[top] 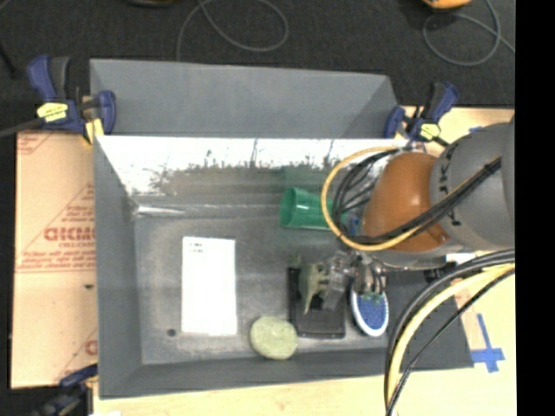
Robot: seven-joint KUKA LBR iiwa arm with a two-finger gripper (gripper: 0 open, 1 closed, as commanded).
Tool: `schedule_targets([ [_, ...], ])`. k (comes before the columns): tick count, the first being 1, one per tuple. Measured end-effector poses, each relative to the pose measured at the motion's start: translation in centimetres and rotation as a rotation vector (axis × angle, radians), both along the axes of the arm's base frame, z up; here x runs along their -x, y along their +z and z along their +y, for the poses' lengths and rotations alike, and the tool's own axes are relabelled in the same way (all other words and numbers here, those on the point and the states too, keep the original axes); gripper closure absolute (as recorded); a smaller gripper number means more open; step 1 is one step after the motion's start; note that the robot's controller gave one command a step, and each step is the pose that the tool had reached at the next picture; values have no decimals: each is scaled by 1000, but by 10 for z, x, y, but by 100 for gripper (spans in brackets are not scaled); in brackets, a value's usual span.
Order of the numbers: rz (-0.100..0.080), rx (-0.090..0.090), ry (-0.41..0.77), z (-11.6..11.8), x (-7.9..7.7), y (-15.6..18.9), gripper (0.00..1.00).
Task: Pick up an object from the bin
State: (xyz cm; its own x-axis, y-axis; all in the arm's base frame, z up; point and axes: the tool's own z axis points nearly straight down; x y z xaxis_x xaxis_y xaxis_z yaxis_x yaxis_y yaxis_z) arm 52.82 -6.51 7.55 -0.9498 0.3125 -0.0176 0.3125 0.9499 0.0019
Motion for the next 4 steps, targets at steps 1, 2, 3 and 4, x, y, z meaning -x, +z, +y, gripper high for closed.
schedule_targets([
  [1, 1, 0, 1, 0, 0, 2, 100],
  [2, 4, -1, 1, 0, -1, 5, 100],
  [3, 11, -2, 2, 0, 0, 10, 100],
  [4, 23, -4, 2, 0, 3, 30, 100],
])
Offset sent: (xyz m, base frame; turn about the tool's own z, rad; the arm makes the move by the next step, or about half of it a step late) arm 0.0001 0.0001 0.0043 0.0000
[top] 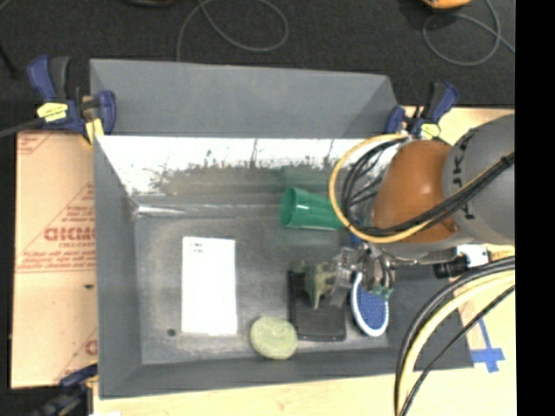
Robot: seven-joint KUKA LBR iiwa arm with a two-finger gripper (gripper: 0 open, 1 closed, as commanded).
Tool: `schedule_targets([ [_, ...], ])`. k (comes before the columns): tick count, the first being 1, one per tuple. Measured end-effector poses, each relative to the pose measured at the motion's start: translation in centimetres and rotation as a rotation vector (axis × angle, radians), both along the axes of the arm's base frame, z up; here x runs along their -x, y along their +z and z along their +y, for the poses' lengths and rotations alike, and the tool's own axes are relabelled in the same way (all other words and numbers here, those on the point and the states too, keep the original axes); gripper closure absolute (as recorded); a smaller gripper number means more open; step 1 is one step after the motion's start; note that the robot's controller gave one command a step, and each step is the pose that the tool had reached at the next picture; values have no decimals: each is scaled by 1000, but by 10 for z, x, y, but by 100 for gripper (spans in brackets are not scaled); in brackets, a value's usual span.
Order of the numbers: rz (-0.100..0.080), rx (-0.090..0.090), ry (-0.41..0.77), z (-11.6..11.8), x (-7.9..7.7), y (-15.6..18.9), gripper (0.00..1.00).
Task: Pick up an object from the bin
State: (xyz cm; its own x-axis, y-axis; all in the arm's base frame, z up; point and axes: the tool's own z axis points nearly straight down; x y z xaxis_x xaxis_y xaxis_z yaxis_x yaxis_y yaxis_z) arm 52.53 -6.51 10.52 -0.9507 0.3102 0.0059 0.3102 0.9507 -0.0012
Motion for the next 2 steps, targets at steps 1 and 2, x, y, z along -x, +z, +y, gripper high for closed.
schedule_targets([
  [1, -6, 1, 0, 0, -2, 22, 100],
  [2, -8, 1, 1, -1, -3, 37, 100],
])
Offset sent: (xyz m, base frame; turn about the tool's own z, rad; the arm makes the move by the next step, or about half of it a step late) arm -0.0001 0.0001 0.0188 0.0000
